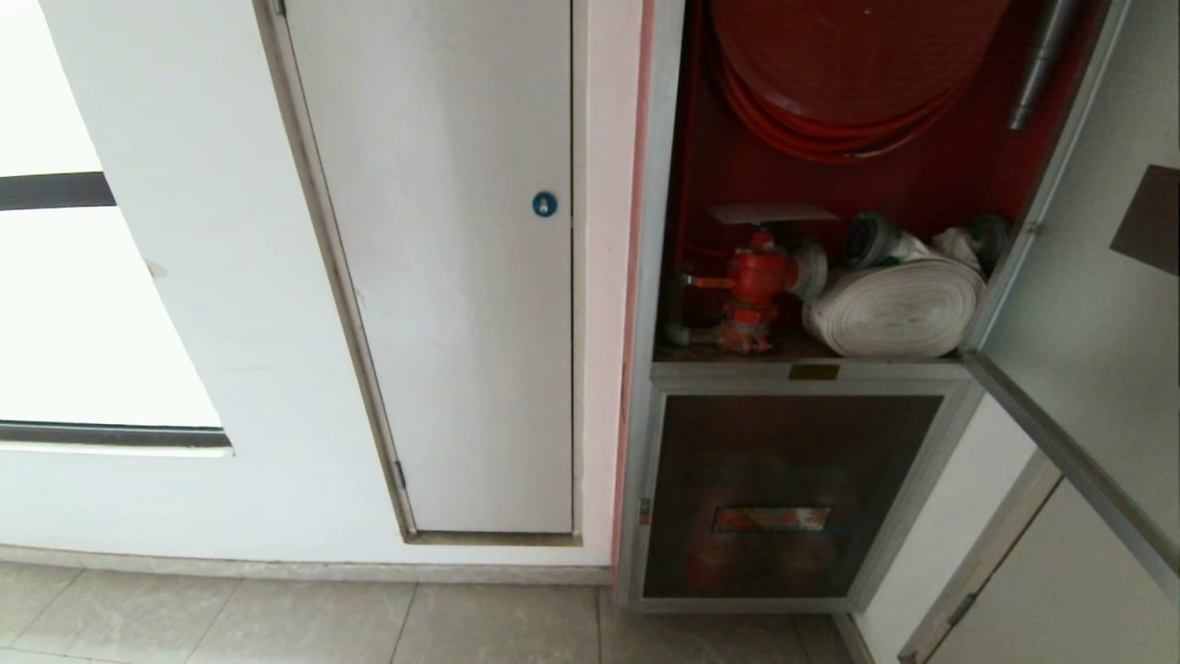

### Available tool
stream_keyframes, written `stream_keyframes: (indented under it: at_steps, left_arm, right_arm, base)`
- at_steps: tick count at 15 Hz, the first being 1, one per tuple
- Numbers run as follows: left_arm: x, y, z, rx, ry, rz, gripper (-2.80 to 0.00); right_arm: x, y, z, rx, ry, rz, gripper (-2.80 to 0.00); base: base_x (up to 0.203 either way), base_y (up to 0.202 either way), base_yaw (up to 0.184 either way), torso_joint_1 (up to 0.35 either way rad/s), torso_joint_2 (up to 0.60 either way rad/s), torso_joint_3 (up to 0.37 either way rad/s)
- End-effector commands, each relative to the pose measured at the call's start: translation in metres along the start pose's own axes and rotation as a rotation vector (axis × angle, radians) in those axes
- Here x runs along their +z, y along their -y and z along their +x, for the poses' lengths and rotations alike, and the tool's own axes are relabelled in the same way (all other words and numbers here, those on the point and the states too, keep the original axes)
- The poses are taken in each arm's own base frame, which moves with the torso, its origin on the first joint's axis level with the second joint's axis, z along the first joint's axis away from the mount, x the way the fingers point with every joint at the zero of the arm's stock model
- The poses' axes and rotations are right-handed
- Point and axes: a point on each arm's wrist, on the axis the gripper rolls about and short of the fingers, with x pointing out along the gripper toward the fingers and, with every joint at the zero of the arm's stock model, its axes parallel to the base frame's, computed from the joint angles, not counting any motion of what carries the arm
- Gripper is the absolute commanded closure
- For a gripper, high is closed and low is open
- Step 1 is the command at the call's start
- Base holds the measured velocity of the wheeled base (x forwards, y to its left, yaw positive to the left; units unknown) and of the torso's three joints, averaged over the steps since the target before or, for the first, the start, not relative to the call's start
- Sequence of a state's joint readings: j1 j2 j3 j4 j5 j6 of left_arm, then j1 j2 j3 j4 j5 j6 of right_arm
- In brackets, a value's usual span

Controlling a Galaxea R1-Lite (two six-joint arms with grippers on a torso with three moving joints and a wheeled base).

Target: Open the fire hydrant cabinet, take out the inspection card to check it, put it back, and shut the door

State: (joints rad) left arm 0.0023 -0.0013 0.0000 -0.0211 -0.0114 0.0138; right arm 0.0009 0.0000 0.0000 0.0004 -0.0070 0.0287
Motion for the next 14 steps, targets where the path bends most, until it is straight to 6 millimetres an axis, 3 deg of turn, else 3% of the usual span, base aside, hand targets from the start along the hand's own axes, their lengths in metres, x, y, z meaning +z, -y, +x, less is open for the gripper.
stream_keyframes:
  at_steps: [1,10,14]
  left_arm:
    - [-0.002,0.000,0.001,0.000,-0.007,0.000,0.00]
    - [-0.002,0.000,0.001,0.001,-0.007,0.000,0.00]
    - [-0.002,0.000,0.001,0.000,-0.007,0.000,0.00]
  right_arm:
    - [0.000,0.000,0.000,0.000,0.001,0.000,0.00]
    - [0.003,0.000,-0.001,-0.001,0.008,0.000,0.00]
    - [0.026,-0.001,-0.008,0.002,0.079,0.001,0.00]
  base:
    - [0.000,0.000,0.000,0.000,0.00,0.000]
    - [0.000,0.000,0.000,0.000,0.00,0.000]
    - [0.000,0.000,0.000,0.000,0.00,0.000]
